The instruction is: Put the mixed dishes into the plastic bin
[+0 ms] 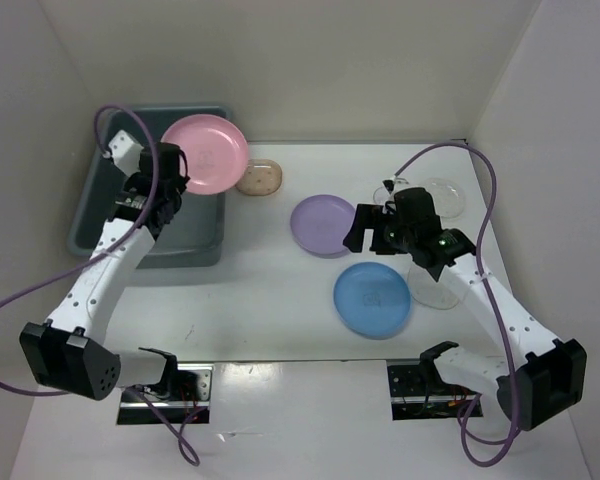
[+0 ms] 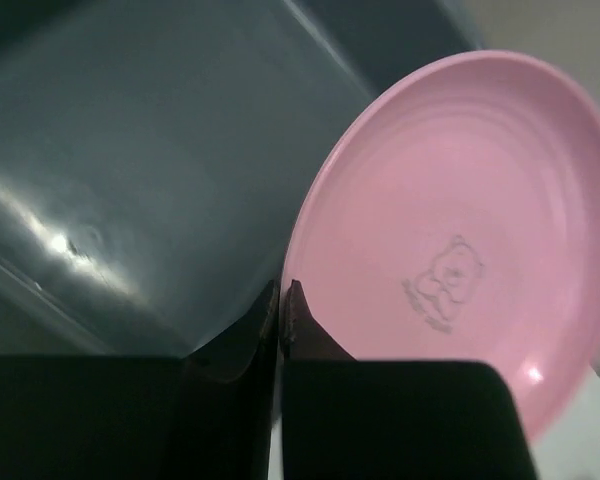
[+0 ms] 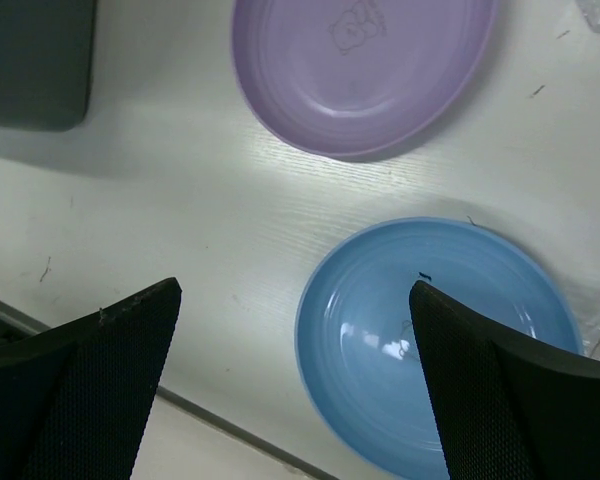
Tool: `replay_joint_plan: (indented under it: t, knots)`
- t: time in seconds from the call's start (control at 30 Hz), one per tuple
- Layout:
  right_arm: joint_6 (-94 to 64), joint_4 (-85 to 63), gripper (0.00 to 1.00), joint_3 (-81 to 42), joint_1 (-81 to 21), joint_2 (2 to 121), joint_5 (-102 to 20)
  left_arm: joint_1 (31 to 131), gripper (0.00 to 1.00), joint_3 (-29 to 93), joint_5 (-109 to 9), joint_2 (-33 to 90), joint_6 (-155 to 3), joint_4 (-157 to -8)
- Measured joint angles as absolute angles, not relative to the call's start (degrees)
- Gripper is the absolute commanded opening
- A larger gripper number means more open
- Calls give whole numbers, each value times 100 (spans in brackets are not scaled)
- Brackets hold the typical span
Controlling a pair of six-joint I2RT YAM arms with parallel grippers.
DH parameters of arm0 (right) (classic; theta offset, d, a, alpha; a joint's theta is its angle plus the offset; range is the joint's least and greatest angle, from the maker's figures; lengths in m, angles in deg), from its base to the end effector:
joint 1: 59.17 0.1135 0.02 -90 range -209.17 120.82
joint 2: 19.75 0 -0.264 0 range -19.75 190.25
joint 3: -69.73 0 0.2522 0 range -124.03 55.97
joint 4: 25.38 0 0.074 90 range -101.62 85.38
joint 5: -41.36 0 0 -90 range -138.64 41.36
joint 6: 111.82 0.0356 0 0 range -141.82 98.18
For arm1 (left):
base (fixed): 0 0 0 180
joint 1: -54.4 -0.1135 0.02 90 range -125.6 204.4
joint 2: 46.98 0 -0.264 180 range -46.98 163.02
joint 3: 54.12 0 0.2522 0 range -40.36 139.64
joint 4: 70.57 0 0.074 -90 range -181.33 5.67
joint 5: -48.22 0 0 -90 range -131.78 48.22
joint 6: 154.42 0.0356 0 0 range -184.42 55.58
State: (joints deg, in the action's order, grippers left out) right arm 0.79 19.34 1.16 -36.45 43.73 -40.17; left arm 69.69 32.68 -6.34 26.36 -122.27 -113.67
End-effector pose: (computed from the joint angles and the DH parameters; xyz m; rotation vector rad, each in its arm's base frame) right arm 0.2170 0.0965 0.3024 -0.0830 2.3199 0.5789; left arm 0.2747 -0.0537 0.3742 -1.0487 1.6910 -0.1758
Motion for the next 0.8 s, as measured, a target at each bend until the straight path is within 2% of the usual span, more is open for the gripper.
replay_joint_plan:
  t: [0.27,0.63,0.8]
  knots:
    - [66,2063,100,84,-3645,4253,-4458,6031,0,4118,-516,3637,-11184,-11018]
    - [88,2212,100,1,-3645,4611,-5020,4700,0,3801,-253,4772,-10432,-11094]
    - [108,2214,100,-26,-3645,4766,-5088,4720,10,3526,-142,4944,-10205,-11020]
